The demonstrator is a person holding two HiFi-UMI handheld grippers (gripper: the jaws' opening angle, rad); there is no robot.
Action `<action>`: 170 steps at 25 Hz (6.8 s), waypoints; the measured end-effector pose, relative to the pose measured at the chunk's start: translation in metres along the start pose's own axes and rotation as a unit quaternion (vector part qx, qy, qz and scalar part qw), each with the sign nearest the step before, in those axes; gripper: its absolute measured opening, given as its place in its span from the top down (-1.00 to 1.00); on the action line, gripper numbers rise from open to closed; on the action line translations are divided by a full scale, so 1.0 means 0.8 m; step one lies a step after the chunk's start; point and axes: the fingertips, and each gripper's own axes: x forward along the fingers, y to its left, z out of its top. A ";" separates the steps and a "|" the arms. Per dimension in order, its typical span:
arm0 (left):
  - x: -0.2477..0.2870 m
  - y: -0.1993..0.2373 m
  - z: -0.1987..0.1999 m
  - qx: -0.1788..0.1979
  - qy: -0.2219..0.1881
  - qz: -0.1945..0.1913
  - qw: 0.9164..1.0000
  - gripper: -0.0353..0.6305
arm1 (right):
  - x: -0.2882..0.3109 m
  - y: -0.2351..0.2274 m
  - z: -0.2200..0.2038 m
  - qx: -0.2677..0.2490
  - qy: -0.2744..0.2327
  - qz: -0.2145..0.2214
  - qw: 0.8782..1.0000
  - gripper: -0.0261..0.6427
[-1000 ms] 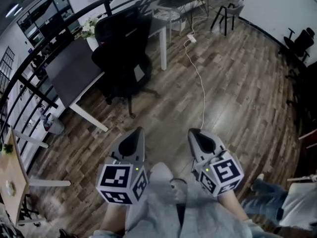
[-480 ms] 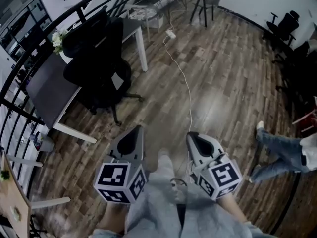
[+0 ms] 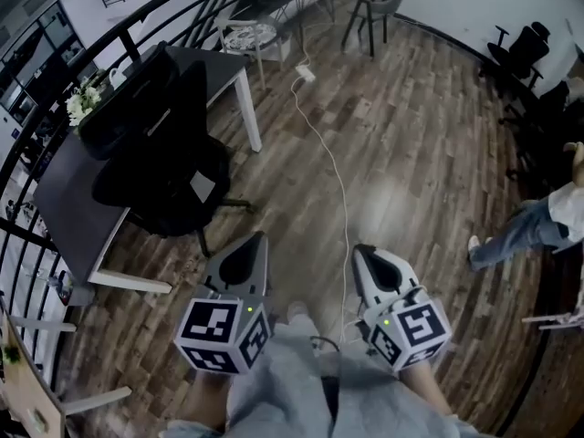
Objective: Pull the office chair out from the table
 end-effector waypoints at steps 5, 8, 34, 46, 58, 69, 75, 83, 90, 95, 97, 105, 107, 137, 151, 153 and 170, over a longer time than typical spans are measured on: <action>0.043 0.051 0.028 -0.007 -0.004 0.023 1.000 0.86 | 0.072 -0.011 0.028 -0.006 -0.005 0.021 1.000 0.91; 0.053 0.081 0.045 -0.013 -0.016 0.040 0.999 0.86 | 0.110 -0.002 0.044 -0.019 -0.004 0.044 0.999 0.91; 0.038 0.275 0.121 -0.021 -0.068 0.318 0.945 0.86 | 0.393 0.050 0.178 -0.133 -0.029 0.267 0.954 0.91; 0.005 0.388 0.108 0.069 -0.008 0.496 0.866 0.63 | 0.563 0.082 0.214 -0.351 -0.051 0.335 0.873 0.64; 0.009 0.495 0.081 0.392 0.300 0.550 0.674 0.29 | 0.677 0.148 0.203 -0.668 -0.124 0.311 0.664 0.16; -0.001 0.564 0.029 0.387 0.407 0.541 0.626 0.18 | 0.733 0.170 0.154 -0.742 -0.115 0.315 0.581 0.04; 0.014 0.587 0.023 0.387 0.429 0.533 0.619 0.17 | 0.749 0.175 0.147 -0.753 -0.126 0.315 0.564 0.04; 0.014 0.595 0.028 0.410 0.437 0.546 0.586 0.31 | 0.754 0.180 0.167 -0.747 -0.185 0.280 0.573 0.29; 0.016 0.589 0.028 0.410 0.436 0.532 0.599 0.31 | 0.751 0.176 0.168 -0.773 -0.170 0.258 0.554 0.32; 0.020 0.580 0.028 0.407 0.429 0.525 0.611 0.31 | 0.746 0.170 0.165 -0.787 -0.154 0.247 0.545 0.34; 0.018 0.573 0.027 0.411 0.426 0.528 0.610 0.31 | 0.736 0.166 0.164 -0.785 -0.149 0.251 0.547 0.34; 0.023 0.504 0.018 0.417 0.410 0.524 0.619 0.32 | 0.677 0.117 0.152 -0.783 -0.146 0.248 0.552 0.34; 0.023 0.481 0.013 0.419 0.410 0.522 0.619 0.32 | 0.656 0.102 0.149 -0.782 -0.143 0.249 0.553 0.34; -0.012 0.122 -0.077 0.416 0.391 0.523 0.633 0.32 | 0.359 -0.081 0.079 -0.776 -0.115 0.229 0.577 0.33; -0.017 0.046 -0.093 0.409 0.394 0.542 0.620 0.32 | 0.292 -0.126 0.075 -0.773 -0.136 0.224 0.578 0.32; -0.017 0.041 -0.086 0.411 0.386 0.549 0.616 0.32 | 0.289 -0.128 0.075 -0.772 -0.139 0.224 0.578 0.32; -0.022 0.028 -0.088 0.264 0.323 0.600 0.683 0.14 | 0.268 -0.123 0.079 -0.638 -0.088 0.348 0.681 0.14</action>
